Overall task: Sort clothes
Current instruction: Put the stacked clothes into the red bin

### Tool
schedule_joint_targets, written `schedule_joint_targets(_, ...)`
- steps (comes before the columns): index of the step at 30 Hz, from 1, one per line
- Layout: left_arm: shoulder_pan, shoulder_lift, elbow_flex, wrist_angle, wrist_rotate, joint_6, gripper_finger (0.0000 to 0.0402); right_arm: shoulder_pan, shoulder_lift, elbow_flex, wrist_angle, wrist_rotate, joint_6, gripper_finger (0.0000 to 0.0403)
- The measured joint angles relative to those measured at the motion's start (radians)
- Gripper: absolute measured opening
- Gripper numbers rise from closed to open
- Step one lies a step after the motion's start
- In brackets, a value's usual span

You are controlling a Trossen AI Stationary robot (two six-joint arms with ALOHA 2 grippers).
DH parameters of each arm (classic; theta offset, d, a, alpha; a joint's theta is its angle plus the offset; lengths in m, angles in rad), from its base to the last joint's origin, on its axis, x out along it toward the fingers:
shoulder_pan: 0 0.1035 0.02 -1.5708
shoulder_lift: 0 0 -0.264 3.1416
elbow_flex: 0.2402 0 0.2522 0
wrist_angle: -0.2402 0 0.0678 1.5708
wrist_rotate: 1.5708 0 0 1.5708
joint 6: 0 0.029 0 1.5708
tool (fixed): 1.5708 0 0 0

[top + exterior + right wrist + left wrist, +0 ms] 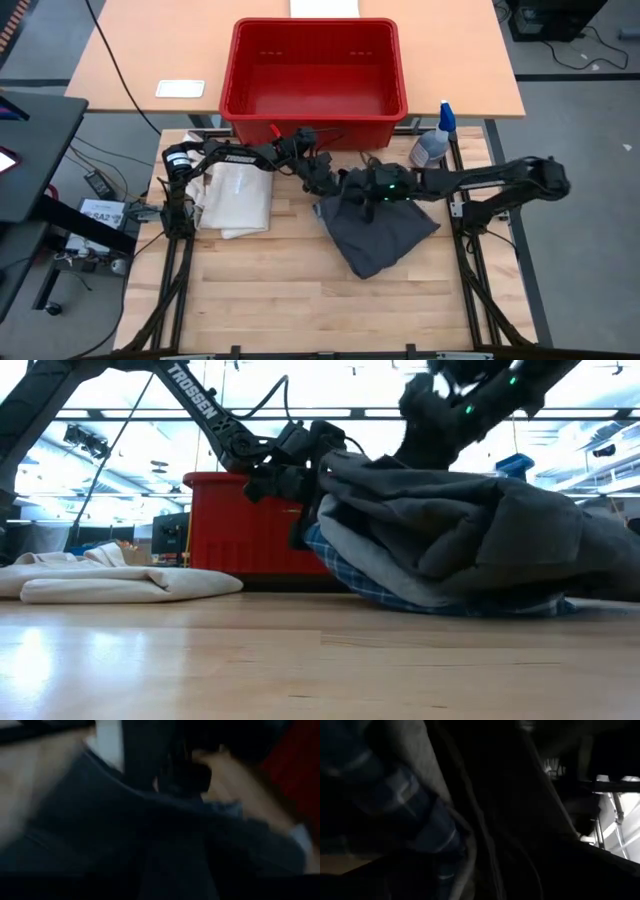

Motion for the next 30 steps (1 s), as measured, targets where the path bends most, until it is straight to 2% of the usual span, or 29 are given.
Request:
schedule_joint_targets(5, 0.001, 0.000, 0.000, -0.003, -0.013, -0.001, 0.0396, 0.021, -0.105, 0.002, -0.032, -0.046, 0.072, 0.0210)
schedule_joint_targets(9, 0.001, 0.001, 0.000, -0.008, -0.016, -0.008, 0.0396, 0.065, -0.115, 0.002, -0.029, -0.062, 0.114, 0.0210)
schedule_joint_targets(14, 0.001, 0.002, -0.002, -0.008, -0.018, -0.013, 0.0396, 0.115, -0.027, 0.002, 0.029, -0.070, 0.134, 0.0210)
schedule_joint_targets(21, -0.006, 0.004, -0.004, -0.009, -0.013, -0.016, 0.0396, 0.087, 0.166, 0.002, 0.249, 0.051, 0.103, 0.0210)
schedule_joint_targets(26, -0.016, 0.005, -0.006, -0.006, 0.009, -0.023, 0.0396, 0.050, 0.285, 0.002, 0.447, -0.026, 0.107, 0.0210)
schedule_joint_targets(30, -0.019, 0.007, -0.008, -0.007, 0.026, -0.024, 0.0396, 0.050, 0.310, 0.002, 0.476, -0.043, 0.108, 0.0210)
